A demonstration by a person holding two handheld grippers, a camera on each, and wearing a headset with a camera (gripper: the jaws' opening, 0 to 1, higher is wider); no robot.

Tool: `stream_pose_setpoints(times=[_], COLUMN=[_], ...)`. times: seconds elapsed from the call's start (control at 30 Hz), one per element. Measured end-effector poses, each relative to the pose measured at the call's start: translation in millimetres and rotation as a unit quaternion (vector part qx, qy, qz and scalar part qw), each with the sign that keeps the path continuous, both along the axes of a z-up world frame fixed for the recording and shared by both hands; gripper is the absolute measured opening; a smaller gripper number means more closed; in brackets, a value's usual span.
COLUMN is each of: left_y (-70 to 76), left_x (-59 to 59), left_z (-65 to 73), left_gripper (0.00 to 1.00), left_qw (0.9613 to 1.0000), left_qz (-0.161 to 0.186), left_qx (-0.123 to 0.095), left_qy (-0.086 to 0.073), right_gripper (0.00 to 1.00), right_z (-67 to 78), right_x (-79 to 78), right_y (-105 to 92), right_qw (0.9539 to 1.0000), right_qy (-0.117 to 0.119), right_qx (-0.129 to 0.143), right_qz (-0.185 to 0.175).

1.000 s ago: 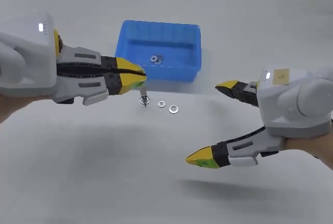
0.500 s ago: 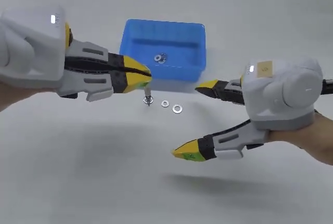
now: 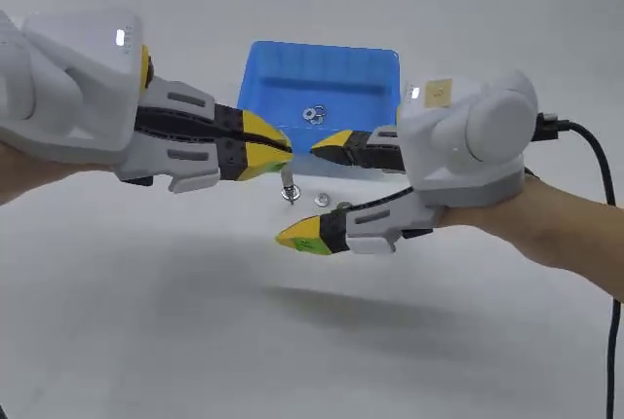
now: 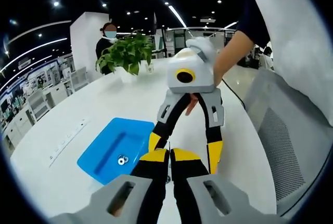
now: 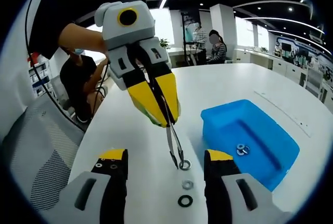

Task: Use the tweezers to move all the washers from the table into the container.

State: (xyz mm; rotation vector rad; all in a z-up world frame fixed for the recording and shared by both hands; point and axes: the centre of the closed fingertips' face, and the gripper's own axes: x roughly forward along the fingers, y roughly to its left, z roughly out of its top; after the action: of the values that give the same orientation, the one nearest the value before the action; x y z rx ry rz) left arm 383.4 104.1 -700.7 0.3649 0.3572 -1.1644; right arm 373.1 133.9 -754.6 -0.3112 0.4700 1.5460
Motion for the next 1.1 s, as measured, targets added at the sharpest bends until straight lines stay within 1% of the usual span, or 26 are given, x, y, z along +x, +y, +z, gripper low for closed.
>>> stream_pose_setpoints(times=[0.1, 0.13, 0.27, 0.3, 0.33, 0.37, 0.4, 0.43, 0.47, 0.53, 0.6, 0.67, 0.7, 0.83, 0.9, 1.0, 1.1], left_y=[-1.4, -1.3, -0.5, -0.3, -0.6, -0.9, -2.0, -1.9, -2.4, -2.4, -2.2, -1.6, -1.2, 2.3, 3.9, 4.0, 4.4], left_x=[0.1, 0.5, 2.1, 2.2, 1.9, 1.5, -0.7, -0.5, -1.4, -1.7, -1.7, -0.8, -0.4, 2.2, 2.8, 2.6, 3.7], left_z=[0.0, -0.1, -0.6, -0.7, -0.8, -0.9, -1.2, -1.2, -1.4, -1.9, -2.3, -2.5, -2.6, -3.3, -3.8, -4.1, -4.3], left_gripper=[0.05, 0.05, 0.05, 0.05, 0.05, 0.05, 0.05, 0.05, 0.05, 0.05, 0.05, 0.05, 0.05, 0.05, 0.06, 0.06, 0.06], left_qw=[1.0000, 1.0000, 1.0000, 1.0000, 1.0000, 1.0000, 0.9999, 0.9999, 0.9999, 0.9999, 0.9999, 0.9999, 0.9999, 0.9999, 0.9999, 0.9999, 0.9999], left_qz=[0.000, 0.001, 0.003, 0.002, 0.002, 0.001, -0.005, -0.006, -0.008, -0.010, -0.011, -0.010, -0.009, -0.004, -0.002, -0.003, 0.002], left_qx=[0.003, 0.003, 0.005, 0.005, 0.006, 0.006, 0.009, 0.011, 0.012, 0.011, 0.010, 0.011, 0.011, 0.013, 0.013, 0.014, 0.014], left_qy=[-0.001, -0.001, 0.000, 0.000, 0.000, 0.000, 0.000, -0.002, -0.001, -0.001, 0.000, 0.000, 0.000, -0.001, 0.000, 0.000, -0.002], right_gripper=[0.55, 0.51, 0.40, 0.36, 0.28, 0.22, 0.21, 0.20, 0.20, 0.19, 0.18, 0.17, 0.16, 0.15, 0.15, 0.11, 0.11], right_z=[-0.7, -0.6, -3.4, -4.4, -5.4, -6.3, -6.5, -7.1, -7.5, -9.7, -12.3, -12.8, -12.8, -12.4, -10.9, -11.1, -11.1], right_x=[-1.8, -1.8, 0.1, 0.8, 1.6, 2.9, 3.2, 2.6, 2.7, 2.7, 2.6, 3.4, 3.8, 5.5, 6.1, 8.4, 9.3], right_y=[5.8, 6.8, 7.4, 6.7, 5.4, 3.9, 3.4, 2.3, 1.2, 0.1, -0.2, 1.5, 2.0, 3.6, 5.0, 5.6, 5.9], right_qw=[0.9999, 0.9998, 0.9994, 0.9992, 0.9988, 0.9980, 0.9978, 0.9978, 0.9977, 0.9973, 0.9965, 0.9955, 0.9954, 0.9953, 0.9958, 0.9955, 0.9957], right_qy=[-0.005, -0.006, -0.009, -0.012, -0.020, -0.034, -0.036, -0.031, -0.028, -0.028, -0.034, -0.047, -0.048, -0.046, -0.041, -0.045, -0.039], right_qx=[-0.004, -0.004, -0.014, -0.017, -0.022, -0.026, -0.026, -0.028, -0.028, -0.032, -0.038, -0.037, -0.037, -0.036, -0.030, -0.029, -0.026], right_qz=[0.016, 0.019, 0.030, 0.033, 0.039, 0.047, 0.049, 0.051, 0.054, 0.060, 0.067, 0.073, 0.074, 0.077, 0.077, 0.078, 0.079])
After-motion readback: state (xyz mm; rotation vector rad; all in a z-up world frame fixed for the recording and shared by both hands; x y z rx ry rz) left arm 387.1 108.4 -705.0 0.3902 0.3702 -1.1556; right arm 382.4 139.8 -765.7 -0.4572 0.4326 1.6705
